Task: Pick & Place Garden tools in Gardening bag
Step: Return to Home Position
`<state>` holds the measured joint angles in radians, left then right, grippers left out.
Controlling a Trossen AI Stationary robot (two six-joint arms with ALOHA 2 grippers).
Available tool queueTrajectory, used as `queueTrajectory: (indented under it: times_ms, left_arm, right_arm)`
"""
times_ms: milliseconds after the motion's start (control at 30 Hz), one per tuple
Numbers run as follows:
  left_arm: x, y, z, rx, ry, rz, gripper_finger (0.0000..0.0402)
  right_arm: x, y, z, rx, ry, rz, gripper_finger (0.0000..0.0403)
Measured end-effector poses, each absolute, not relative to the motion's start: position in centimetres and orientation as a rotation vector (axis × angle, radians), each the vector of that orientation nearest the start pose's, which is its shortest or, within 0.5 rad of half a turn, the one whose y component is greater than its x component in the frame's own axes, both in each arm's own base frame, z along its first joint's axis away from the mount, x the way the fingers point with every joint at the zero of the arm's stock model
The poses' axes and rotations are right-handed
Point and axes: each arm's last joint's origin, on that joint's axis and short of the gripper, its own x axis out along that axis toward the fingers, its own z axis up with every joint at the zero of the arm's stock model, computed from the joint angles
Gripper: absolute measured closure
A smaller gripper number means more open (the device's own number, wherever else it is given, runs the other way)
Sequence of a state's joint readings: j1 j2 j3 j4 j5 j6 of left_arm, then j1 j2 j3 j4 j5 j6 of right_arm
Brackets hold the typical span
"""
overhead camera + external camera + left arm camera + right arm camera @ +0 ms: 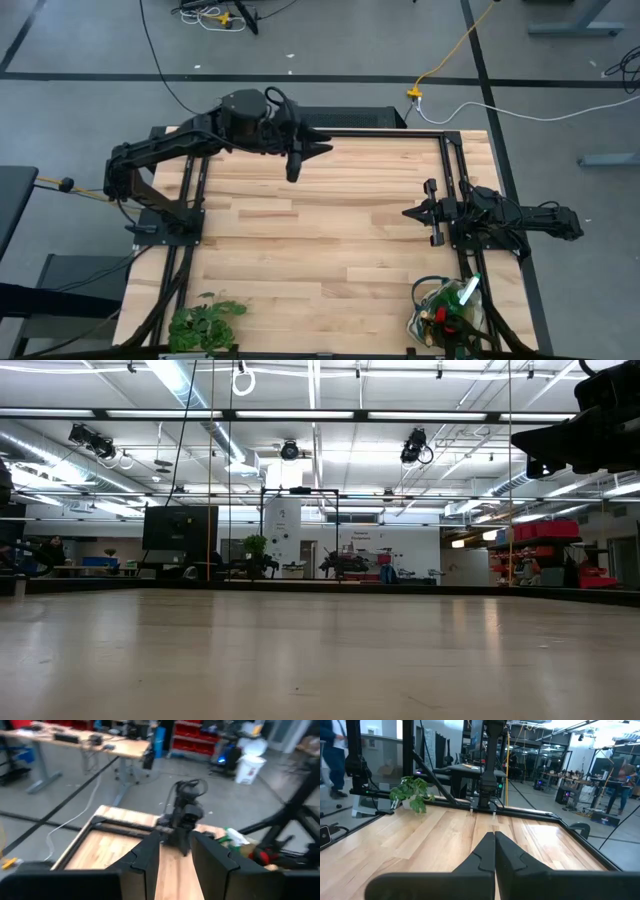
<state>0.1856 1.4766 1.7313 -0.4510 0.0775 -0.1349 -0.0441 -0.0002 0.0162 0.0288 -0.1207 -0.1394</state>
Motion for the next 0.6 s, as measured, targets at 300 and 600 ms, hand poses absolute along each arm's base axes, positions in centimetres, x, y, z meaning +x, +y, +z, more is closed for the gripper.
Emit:
queueTrajectory:
  times_ms: [300, 600]
  left_arm:
    - [28.5, 3.5, 46.5, -0.107, 0.166, -0.034, 0.0284]
    - [24.7, 1.1, 44.4, -0.078, 0.099, -0.108, 0.0284]
  right_arm:
    - [9.6, -0.1, 17.2, -0.143, -0.050, 0.073, 0.0401]
    - [9.6, -0.1, 17.2, -0.143, -0.051, 0.074, 0.0401]
